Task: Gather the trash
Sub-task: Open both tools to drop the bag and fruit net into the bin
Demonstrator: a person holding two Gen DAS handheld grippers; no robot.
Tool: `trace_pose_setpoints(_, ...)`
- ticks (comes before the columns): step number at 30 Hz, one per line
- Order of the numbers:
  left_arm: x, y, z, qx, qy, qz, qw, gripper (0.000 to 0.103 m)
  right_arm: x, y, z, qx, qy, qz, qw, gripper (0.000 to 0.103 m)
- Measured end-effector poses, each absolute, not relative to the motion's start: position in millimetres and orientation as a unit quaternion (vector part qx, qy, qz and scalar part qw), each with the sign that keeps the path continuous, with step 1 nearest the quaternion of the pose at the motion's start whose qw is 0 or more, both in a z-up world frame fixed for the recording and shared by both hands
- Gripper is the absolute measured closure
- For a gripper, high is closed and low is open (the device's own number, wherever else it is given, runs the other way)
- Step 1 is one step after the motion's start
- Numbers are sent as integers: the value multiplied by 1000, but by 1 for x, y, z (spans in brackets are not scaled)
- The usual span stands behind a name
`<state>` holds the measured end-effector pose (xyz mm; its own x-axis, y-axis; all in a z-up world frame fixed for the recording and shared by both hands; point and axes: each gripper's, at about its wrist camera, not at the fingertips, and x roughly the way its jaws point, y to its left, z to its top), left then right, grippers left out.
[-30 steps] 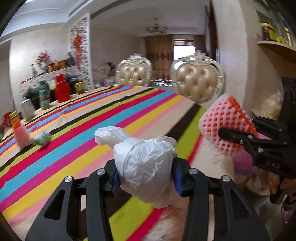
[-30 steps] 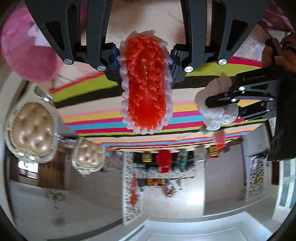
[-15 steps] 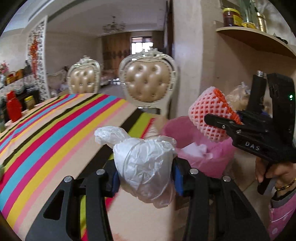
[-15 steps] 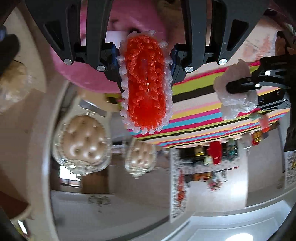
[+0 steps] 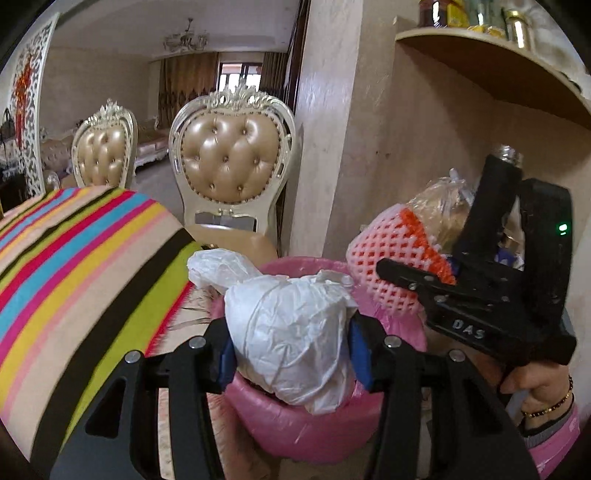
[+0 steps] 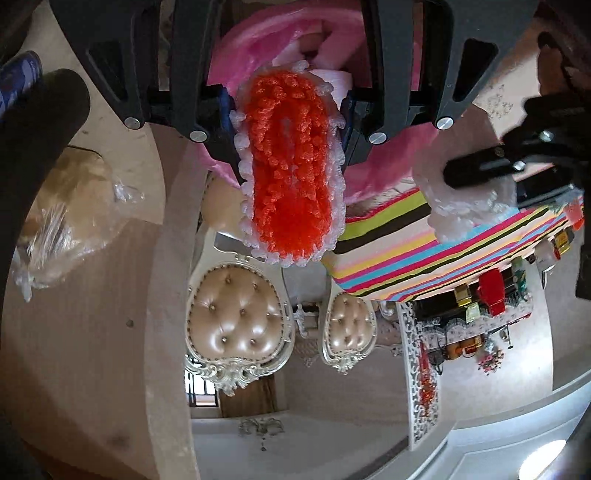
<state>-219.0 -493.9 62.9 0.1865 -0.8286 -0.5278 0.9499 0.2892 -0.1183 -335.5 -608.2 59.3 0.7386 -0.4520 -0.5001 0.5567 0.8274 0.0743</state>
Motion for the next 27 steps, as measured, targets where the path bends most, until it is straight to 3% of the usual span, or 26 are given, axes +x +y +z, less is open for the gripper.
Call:
trace_pose_setpoints(4, -214, -515, 42, 121, 283, -582, 752, 53, -331, -621, 59, 115, 241, -270, 925, 57)
trace_pose_setpoints(7, -214, -531, 29, 128, 291, -586, 745, 43, -324, -626, 59, 112, 246, -268, 925, 56)
trace_pose_setpoints(9, -212, -536, 24, 130, 291, -580, 749, 18, -317, -631, 57, 116, 251, -264, 924, 53)
trace_pose_setpoints(11, -207, -530, 23, 125, 278, -558, 772, 9, -309, -634, 56, 118, 252, -263, 924, 46)
trace_pose_setpoints(12, -205, -525, 24, 121, 269, -544, 785, 6, -308, -633, 55, 119, 251, -260, 925, 34)
trace_pose_setpoints(14, -197, -510, 28, 113, 258, -535, 796, 5, -304, -637, 53, 120, 250, -256, 926, 24)
trace_pose_setpoints(27, -143, -381, 58, 106, 227, -443, 861, 5, -287, -590, 90, 86, 221, -236, 942, 23)
